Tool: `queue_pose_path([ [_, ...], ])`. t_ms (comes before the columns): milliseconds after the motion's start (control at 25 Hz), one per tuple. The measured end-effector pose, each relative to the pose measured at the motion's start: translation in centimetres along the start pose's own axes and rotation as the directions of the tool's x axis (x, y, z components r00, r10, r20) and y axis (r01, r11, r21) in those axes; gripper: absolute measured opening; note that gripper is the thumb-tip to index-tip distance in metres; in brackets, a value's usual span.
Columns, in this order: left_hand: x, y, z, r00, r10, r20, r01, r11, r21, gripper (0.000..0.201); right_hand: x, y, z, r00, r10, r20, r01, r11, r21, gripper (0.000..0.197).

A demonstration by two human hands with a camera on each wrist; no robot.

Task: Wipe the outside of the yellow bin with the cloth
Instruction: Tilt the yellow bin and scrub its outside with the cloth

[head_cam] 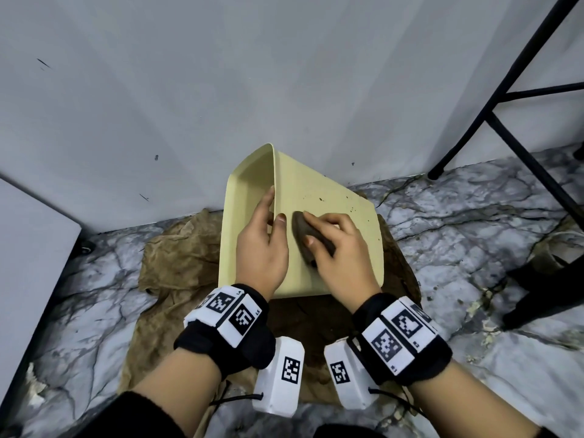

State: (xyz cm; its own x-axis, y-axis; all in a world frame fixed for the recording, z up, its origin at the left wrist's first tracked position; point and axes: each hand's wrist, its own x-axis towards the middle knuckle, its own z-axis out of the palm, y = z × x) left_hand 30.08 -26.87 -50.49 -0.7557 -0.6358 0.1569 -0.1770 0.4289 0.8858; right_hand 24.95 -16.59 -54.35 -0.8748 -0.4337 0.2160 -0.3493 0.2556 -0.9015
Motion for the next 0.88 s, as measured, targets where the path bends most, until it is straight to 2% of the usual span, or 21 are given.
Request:
queue_pose_path([
  [80,-0.3,-0.4,0.1,1.0,0.007,0.012,-0.007,1.0,0.001,0.043,0.0,-0.6,0.4,0.999,-0.034,0.024,0.034,0.999,0.005,0.038],
  [200,-0.1,-0.9,0.2,1.0,0.006,0.008,-0.006,1.0,0.019,0.043,0.3,0.7,0.5,1.0,-0.006,-0.008,0.006,1.0,-0.001,0.037],
  [400,0.5,-1.6,-0.2,1.0,-0.012,0.004,0.012,0.999,0.041,0.043,1.1,5.4,-0.9,0.976,0.212,-0.055,-0.212,0.977,-0.009,0.033],
  [560,1.0,-2.0,-0.3,1.0,-0.02,-0.001,0.02,0.999,0.049,0.043,1.6,9.3,-2.8,0.913,0.406,-0.042,-0.408,0.91,-0.071,0.034],
  [640,1.2,-2.1,-0.3,1.0,-0.02,-0.004,0.021,0.998,0.052,0.043,1.9,10.4,-3.4,0.885,0.463,-0.052,-0.466,0.88,-0.089,0.035],
  [800,1.3,-2.1,-0.5,1.0,-0.019,-0.02,0.021,0.994,0.111,0.044,1.9,10.1,-3.4,0.883,0.465,-0.064,-0.469,0.876,-0.112,0.037],
  [880,1.3,-1.9,-0.6,0.999,-0.013,-0.031,0.017,0.99,0.137,0.044,1.5,8.2,-2.4,0.907,0.42,-0.042,-0.422,0.903,-0.078,0.037],
])
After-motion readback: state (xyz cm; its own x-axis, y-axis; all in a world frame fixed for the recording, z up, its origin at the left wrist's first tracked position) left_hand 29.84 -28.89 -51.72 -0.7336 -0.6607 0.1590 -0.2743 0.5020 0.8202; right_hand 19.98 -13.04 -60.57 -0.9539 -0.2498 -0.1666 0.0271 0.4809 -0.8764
